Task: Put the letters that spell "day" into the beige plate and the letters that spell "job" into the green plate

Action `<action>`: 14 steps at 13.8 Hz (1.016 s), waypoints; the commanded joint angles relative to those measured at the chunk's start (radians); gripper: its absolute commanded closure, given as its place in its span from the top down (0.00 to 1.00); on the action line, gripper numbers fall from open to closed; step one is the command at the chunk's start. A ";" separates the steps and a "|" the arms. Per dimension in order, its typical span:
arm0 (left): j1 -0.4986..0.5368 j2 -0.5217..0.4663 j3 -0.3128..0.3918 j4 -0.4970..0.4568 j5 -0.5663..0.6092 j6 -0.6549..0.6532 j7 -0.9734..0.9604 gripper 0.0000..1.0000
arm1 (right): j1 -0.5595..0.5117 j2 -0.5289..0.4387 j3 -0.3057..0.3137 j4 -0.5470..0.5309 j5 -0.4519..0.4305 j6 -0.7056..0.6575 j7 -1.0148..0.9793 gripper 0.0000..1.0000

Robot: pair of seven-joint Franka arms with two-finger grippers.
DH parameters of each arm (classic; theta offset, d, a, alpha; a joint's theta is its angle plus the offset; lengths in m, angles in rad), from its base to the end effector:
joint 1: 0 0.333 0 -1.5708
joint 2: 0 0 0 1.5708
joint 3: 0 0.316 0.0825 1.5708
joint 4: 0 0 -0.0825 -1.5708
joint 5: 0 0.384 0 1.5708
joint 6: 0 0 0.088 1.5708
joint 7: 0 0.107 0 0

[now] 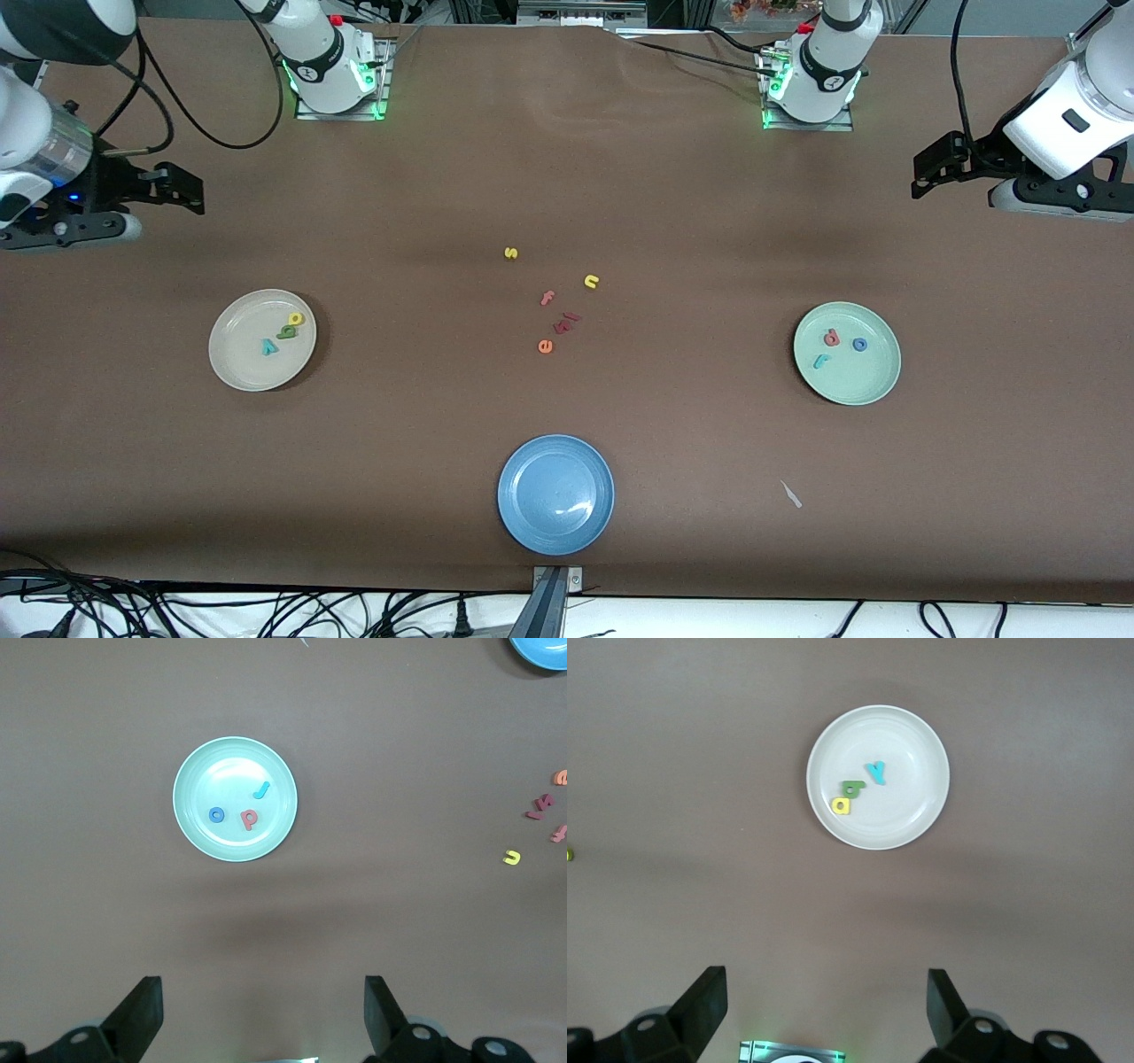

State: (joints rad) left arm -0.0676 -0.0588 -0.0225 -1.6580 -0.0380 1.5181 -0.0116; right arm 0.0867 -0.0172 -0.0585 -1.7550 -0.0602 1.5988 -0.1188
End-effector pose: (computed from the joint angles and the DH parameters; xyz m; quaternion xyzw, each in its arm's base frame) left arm 0.5265 -0.0522 0.6112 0.9982 -0.0394 -0.0414 0.0162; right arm 0.5418 0.0088 0.5499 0.9942 0.0762 -0.0707 0.0263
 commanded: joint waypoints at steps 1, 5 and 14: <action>-0.015 0.004 0.004 0.020 0.018 -0.015 0.018 1.00 | 0.039 -0.012 -0.049 -0.003 0.016 0.003 -0.001 1.00; -0.015 0.004 0.004 0.021 0.018 -0.016 0.018 1.00 | 0.024 -0.003 -0.047 0.046 0.007 -0.019 0.005 1.00; -0.003 0.005 0.009 0.021 0.016 -0.018 0.021 1.00 | 0.002 0.013 -0.047 0.072 0.013 -0.072 0.008 1.00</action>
State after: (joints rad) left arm -0.0706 -0.0588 -0.0190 -1.6573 -0.0380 1.5176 -0.0116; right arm 0.0920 -0.0177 -0.1085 -1.7132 -0.0534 1.5541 -0.1170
